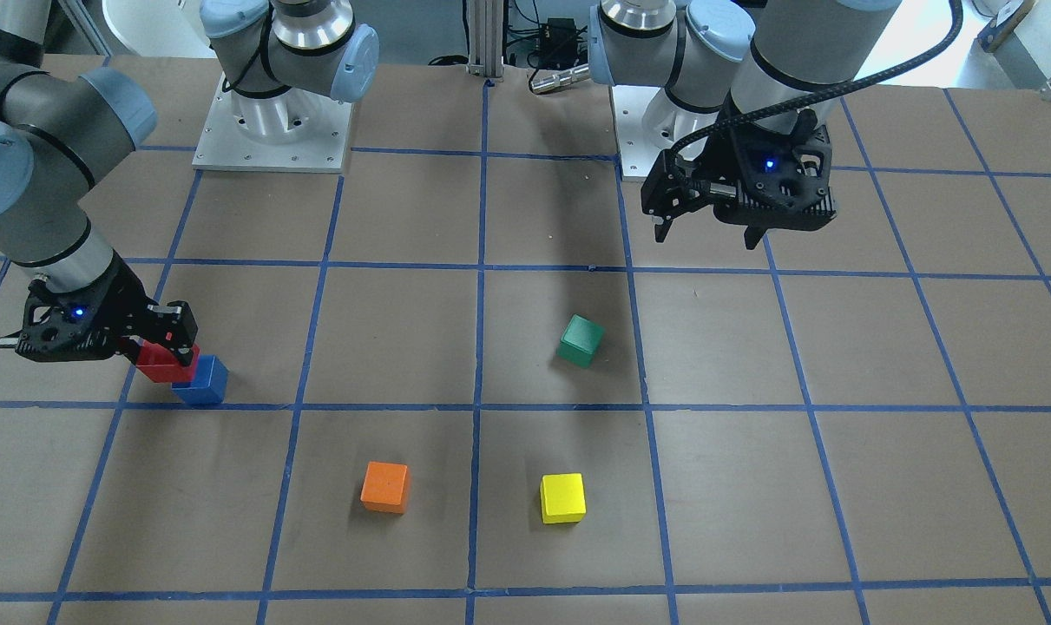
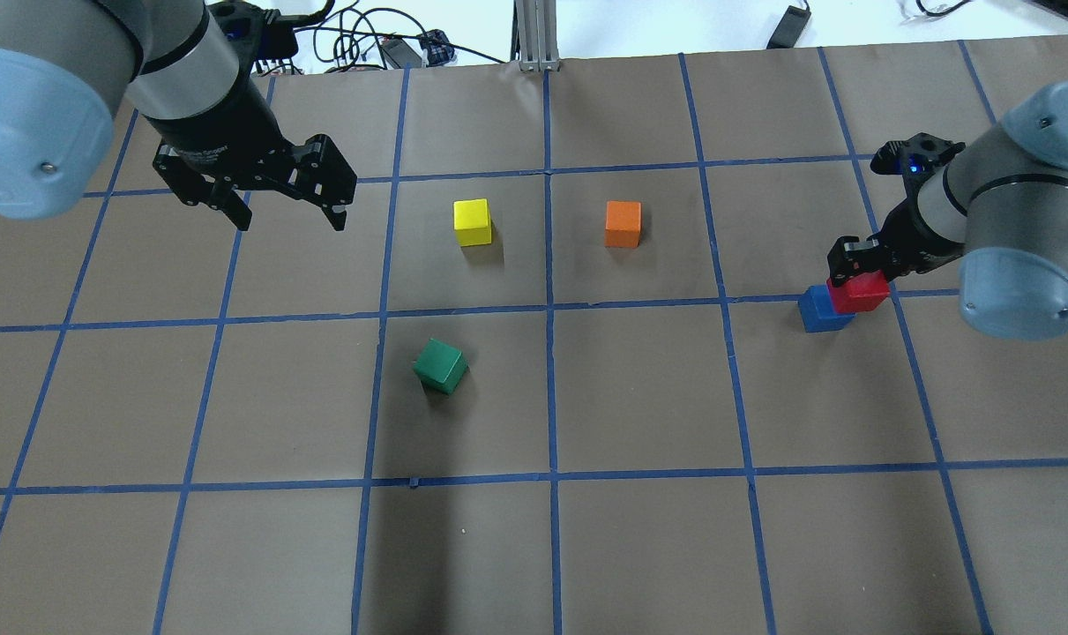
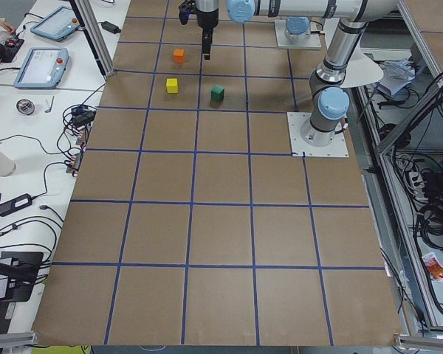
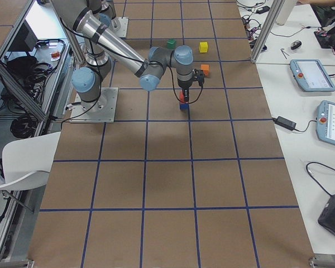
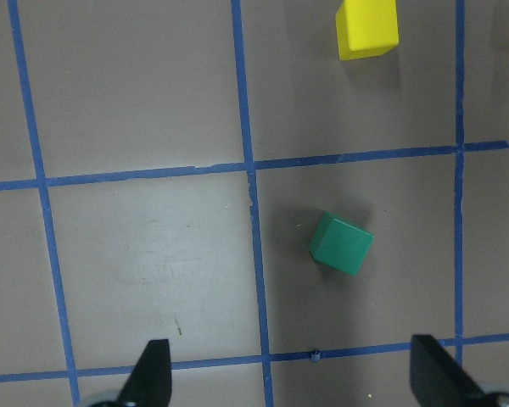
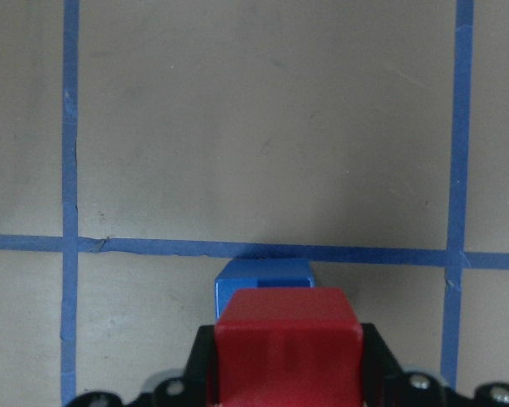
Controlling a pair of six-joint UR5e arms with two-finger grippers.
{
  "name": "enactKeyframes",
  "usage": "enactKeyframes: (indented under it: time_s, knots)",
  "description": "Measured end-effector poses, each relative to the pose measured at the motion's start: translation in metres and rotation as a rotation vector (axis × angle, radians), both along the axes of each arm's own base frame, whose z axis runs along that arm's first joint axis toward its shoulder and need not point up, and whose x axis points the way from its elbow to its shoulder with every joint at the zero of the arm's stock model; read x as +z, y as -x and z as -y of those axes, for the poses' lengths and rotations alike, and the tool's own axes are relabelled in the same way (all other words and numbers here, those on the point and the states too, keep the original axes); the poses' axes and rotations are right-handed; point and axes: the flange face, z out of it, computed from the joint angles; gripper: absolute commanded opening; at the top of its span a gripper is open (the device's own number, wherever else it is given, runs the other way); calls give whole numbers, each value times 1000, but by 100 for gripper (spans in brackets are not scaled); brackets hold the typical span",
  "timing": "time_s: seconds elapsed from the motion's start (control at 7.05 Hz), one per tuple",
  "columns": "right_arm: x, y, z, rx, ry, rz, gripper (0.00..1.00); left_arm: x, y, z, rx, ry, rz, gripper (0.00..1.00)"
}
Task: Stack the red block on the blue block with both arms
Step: 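Open the right gripper to release the red block on the blue block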
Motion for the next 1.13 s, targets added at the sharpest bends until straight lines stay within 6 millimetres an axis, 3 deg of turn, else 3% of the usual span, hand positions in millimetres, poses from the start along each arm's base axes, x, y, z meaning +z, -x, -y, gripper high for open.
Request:
enactKeyframes:
  time_s: [0.57,0.71,0.99,1.13]
  knots:
    - [-5,-3,2,-6,1,35,0,1,0,2,0,2,0,100]
    - [-7,-3,2,-6,-1,33,6,1,0,2,1,2,0,100]
    - [-8,-3,2,-6,-7,36,7,1,0,2,0,3,-1,100]
    - [-9,-4,1,-5,-11,42,15,1,0,2,0,3,-1,100]
